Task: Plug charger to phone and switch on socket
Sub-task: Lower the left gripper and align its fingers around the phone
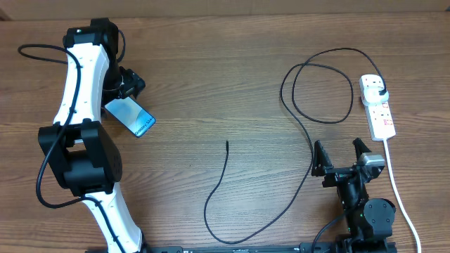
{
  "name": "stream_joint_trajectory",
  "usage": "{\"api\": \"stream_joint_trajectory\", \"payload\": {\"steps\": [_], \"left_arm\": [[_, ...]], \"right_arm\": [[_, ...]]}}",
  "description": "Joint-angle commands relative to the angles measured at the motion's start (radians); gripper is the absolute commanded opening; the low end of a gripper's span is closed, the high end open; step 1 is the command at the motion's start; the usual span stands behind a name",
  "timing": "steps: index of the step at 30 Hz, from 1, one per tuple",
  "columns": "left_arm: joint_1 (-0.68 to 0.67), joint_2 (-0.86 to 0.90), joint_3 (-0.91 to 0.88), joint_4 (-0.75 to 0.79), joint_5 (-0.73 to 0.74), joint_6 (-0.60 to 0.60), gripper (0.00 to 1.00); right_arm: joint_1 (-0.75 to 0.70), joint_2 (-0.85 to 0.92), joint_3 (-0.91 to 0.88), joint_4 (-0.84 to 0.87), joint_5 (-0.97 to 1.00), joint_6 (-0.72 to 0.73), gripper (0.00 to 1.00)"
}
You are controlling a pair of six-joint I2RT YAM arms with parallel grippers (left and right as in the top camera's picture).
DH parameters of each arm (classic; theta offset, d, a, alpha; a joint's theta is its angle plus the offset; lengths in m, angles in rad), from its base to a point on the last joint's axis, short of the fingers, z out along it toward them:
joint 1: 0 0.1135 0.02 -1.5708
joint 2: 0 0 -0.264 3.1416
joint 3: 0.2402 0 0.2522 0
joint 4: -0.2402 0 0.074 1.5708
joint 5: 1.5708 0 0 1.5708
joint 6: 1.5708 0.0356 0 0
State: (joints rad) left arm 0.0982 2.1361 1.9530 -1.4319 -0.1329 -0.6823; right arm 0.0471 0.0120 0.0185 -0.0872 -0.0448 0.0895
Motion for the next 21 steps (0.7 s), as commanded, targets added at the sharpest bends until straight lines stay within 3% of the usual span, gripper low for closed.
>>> {"api": "stream_joint_trajectory", "payload": {"steps": [1, 21], "left_arm": [[-0.001, 0.008, 0.000, 0.004, -0.032, -0.030, 0.99], [-0.001, 0.011, -0.132, 0.141, -0.004, -0.029, 1.00]], "right_arm": [[-0.003, -0.010, -0.011, 0.005, 0.006, -0.005, 1.00], [-0.003, -0.010, -0.011, 0.005, 0.007, -0.005, 1.00]]}}
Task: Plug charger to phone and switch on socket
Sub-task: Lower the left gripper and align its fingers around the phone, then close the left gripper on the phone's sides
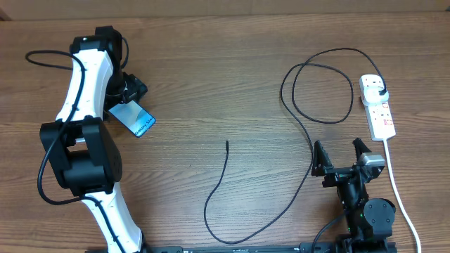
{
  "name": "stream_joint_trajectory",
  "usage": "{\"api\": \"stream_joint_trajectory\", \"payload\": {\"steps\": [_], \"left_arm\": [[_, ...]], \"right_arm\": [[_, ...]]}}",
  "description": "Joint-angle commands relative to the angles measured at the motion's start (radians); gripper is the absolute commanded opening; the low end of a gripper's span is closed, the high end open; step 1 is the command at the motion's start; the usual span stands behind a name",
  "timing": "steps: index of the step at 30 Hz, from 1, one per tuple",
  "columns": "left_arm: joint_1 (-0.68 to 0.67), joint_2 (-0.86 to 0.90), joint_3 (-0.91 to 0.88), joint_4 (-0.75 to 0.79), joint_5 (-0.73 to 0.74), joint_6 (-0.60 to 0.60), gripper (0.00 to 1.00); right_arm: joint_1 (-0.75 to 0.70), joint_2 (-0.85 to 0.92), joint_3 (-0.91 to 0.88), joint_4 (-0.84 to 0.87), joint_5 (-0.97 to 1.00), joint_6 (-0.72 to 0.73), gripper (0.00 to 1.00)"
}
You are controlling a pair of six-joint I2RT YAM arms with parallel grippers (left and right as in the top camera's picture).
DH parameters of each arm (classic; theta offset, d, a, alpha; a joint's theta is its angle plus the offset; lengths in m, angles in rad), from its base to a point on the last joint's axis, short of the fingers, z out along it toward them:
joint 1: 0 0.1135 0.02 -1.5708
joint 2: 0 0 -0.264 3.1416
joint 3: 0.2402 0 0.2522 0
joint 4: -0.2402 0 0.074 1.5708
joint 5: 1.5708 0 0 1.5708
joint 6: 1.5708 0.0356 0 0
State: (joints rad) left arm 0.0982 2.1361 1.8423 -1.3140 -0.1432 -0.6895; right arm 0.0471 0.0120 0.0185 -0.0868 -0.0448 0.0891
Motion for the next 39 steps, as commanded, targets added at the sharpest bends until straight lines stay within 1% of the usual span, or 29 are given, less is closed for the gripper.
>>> {"api": "stream_joint_trajectory", "payload": {"steps": [1, 6, 13, 24, 39], "left_arm": [[0.000, 0.011, -0.027, 0.032, 0.006, -0.021, 0.99], [-0.002, 0.019, -0.033, 0.061, 0.009, -0.022, 0.99], [-0.003, 0.066, -0.034, 0.097, 0.059, -0.021, 1.00], [-0.003, 0.082, -0.034, 0.123, 0.058, -0.021, 1.00], [0.001, 0.127, -0.034, 0.095, 0.054, -0.020, 1.00]], "right_arm": [[-0.003, -0.010, -0.011, 0.004, 0.007, -0.005, 1.00], [-0.003, -0.010, -0.011, 0.005, 0.006, -0.005, 1.00], [-0.003, -0.010, -0.011, 0.004, 0.007, -0.005, 1.00], [-0.003, -0.010, -0.011, 0.004, 0.006, -0.005, 1.00], [-0.003, -0.010, -0.011, 0.005, 0.007, -0.005, 1.00]]}}
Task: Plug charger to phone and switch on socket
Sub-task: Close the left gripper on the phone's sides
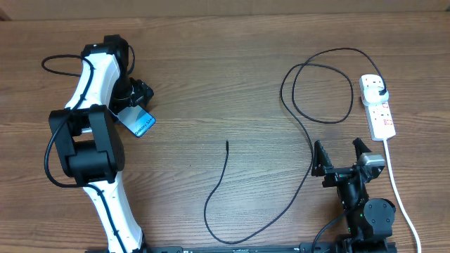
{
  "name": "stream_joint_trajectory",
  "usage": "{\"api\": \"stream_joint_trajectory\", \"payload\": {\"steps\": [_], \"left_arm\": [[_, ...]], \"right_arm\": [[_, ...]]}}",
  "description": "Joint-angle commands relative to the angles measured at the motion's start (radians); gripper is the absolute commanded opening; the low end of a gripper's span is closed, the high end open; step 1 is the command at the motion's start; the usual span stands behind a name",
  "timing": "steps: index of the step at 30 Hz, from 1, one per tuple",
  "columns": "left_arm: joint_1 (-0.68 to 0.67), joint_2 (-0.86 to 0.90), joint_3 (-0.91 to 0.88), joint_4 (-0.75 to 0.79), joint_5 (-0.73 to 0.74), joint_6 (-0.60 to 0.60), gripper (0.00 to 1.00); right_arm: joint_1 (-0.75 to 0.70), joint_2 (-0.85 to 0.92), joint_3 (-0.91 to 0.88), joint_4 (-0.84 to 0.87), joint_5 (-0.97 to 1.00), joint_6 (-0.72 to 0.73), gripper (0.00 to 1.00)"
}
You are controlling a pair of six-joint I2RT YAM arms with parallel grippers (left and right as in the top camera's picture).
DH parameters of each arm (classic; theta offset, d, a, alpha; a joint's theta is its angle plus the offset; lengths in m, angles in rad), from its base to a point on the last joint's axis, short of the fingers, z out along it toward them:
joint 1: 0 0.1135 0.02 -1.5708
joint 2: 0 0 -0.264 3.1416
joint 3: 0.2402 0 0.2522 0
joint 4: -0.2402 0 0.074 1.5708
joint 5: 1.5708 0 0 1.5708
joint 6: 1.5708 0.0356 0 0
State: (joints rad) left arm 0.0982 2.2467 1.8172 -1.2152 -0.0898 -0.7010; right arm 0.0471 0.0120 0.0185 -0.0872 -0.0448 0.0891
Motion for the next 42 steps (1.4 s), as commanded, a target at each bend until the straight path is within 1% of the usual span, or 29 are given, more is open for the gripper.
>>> {"api": "stream_joint_trajectory", "payload": {"steps": [1, 17, 22, 27, 31, 42], "left_arm": [[0.001, 0.017, -0.009, -0.003, 0.000, -0.001, 1.00], [0.005, 0.018, -0.009, -0.001, -0.010, 0.006, 1.00], [0.011, 0.018, -0.009, 0.019, 0.021, 0.055, 1.00], [0.024, 0.018, -0.009, 0.018, 0.024, 0.055, 0.99], [0.037, 0.018, -0.010, 0.018, 0.065, 0.073, 0.99], [0.043, 0.018, -0.017, 0.016, 0.064, 0.074, 1.00]], "right_arm": [[-0.003, -0.010, -0.011, 0.005, 0.007, -0.005, 1.00], [-0.003, -0.010, -0.011, 0.005, 0.007, -0.005, 1.00], [-0.003, -0.010, -0.011, 0.005, 0.007, -0.005, 1.00], [-0.003, -0.010, -0.011, 0.005, 0.007, -0.005, 1.00], [-0.003, -0.010, -0.011, 0.005, 0.006, -0.005, 1.00], [-0.003, -0.010, -0.011, 0.005, 0.007, -0.005, 1.00]]}}
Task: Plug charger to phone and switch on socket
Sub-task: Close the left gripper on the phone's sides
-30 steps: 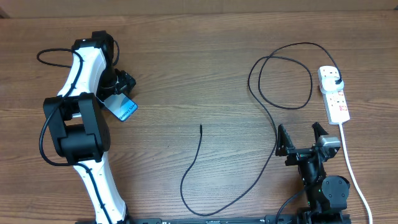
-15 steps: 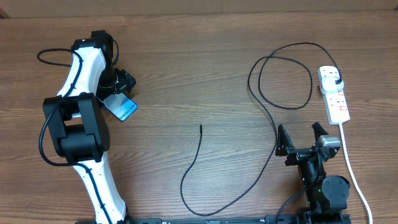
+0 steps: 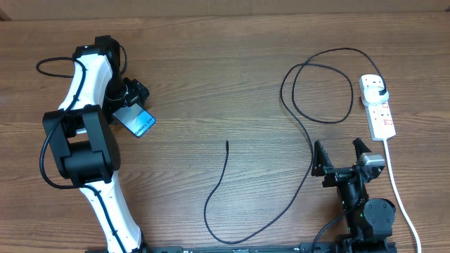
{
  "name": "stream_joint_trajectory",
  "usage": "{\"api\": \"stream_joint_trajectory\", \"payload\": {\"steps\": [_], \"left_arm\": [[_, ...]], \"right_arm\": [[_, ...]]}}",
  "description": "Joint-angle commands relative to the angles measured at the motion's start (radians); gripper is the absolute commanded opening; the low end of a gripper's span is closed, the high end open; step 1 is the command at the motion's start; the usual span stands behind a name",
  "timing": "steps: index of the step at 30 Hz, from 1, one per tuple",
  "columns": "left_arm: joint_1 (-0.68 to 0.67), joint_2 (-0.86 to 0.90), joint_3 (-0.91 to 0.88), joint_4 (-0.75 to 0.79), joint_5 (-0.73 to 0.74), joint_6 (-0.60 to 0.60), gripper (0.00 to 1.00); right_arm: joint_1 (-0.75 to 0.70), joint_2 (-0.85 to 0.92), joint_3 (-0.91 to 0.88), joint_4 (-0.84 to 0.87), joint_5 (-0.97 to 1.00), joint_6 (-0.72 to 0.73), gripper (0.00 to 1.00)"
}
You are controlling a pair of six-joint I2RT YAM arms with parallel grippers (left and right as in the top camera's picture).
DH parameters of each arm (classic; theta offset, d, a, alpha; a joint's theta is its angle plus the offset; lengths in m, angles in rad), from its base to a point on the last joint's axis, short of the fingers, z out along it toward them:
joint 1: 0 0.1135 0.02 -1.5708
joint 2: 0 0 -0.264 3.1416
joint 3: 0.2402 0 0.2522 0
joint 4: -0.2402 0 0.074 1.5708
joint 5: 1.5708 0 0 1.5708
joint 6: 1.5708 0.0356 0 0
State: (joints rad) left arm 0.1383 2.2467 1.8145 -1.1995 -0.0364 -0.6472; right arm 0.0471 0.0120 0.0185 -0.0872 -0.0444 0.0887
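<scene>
The phone (image 3: 136,120), a blue-edged slab with a reflective face, lies slantwise on the table at the left. My left gripper (image 3: 131,91) sits at its far upper end, its fingers hidden by the wrist, so their state does not show. The black charger cable (image 3: 309,144) runs from the plug in the white power strip (image 3: 378,107) through a loop and a long curve. Its free tip (image 3: 226,143) lies mid-table, well apart from the phone. My right gripper (image 3: 340,156) stands open near the front right, holding nothing.
The strip's white cord (image 3: 399,197) runs down the right side past the right arm's base. A thin black lead (image 3: 53,62) loops off the left arm at the far left. The wooden table (image 3: 211,70) stretches bare between phone and cable.
My left arm has swung a little back to the left, and its gripper sits slightly further left at the phone's far end. Phone, cable and right arm are where they were.
My left gripper was at the phone's far end at the first moment. At each later moment the left arm stood further right, and now it is back toward the left. The phone barely shifted. Cable, power strip and the open right gripper never moved.
</scene>
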Motion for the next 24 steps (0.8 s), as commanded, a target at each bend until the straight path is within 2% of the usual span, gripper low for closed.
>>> {"api": "stream_joint_trajectory", "payload": {"steps": [1, 9, 24], "left_arm": [[0.003, 0.018, -0.017, 0.004, 0.012, 0.019, 1.00], [0.004, 0.018, -0.092, 0.059, 0.037, 0.019, 1.00], [0.003, 0.018, -0.111, 0.124, 0.056, 0.020, 1.00]], "right_arm": [[-0.003, -0.010, -0.011, 0.005, 0.006, -0.005, 1.00], [-0.003, -0.010, -0.011, 0.005, 0.006, -0.005, 1.00], [-0.003, -0.009, -0.011, 0.005, 0.006, -0.005, 1.00]]}}
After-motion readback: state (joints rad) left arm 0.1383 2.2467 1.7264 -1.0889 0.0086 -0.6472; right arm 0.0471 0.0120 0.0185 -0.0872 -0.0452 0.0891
